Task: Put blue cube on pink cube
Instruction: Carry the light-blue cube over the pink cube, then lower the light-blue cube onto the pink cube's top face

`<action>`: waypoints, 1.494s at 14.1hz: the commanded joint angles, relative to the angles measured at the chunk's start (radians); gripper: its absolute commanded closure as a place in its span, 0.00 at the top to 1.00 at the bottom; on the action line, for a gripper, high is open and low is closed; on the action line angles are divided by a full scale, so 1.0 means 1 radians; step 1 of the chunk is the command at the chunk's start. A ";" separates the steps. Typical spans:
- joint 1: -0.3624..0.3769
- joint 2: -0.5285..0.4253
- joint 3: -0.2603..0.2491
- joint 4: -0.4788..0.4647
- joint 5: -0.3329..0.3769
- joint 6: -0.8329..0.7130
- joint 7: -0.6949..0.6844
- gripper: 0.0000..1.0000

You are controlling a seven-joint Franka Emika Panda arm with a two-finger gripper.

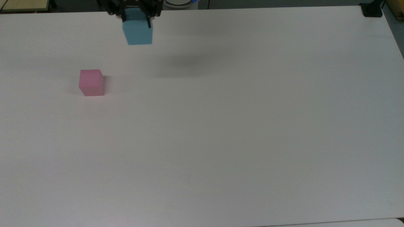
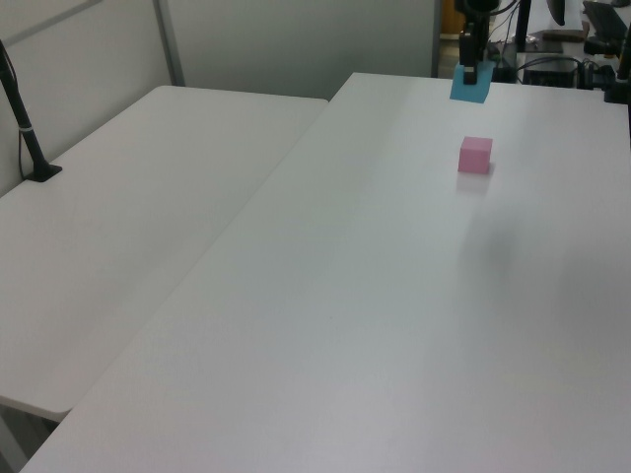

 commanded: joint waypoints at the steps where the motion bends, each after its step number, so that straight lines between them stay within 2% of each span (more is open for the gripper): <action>1: -0.048 0.090 0.001 0.076 0.010 -0.012 -0.057 0.21; 5: -0.110 0.156 0.000 0.087 -0.008 0.021 -0.118 0.21; 7: -0.169 0.162 0.000 0.070 -0.025 0.081 -0.149 0.21; 9: -0.186 0.163 0.000 0.041 -0.039 0.110 -0.167 0.21; 11: -0.208 0.162 0.000 -0.029 -0.048 0.197 -0.167 0.21; 13: -0.219 0.162 0.001 -0.133 -0.097 0.304 -0.209 0.21; 14: -0.226 0.162 0.001 -0.157 -0.098 0.335 -0.209 0.21; 18: -0.266 0.192 0.000 -0.160 -0.100 0.346 -0.210 0.21; 21: -0.269 0.214 0.000 -0.160 -0.100 0.365 -0.229 0.23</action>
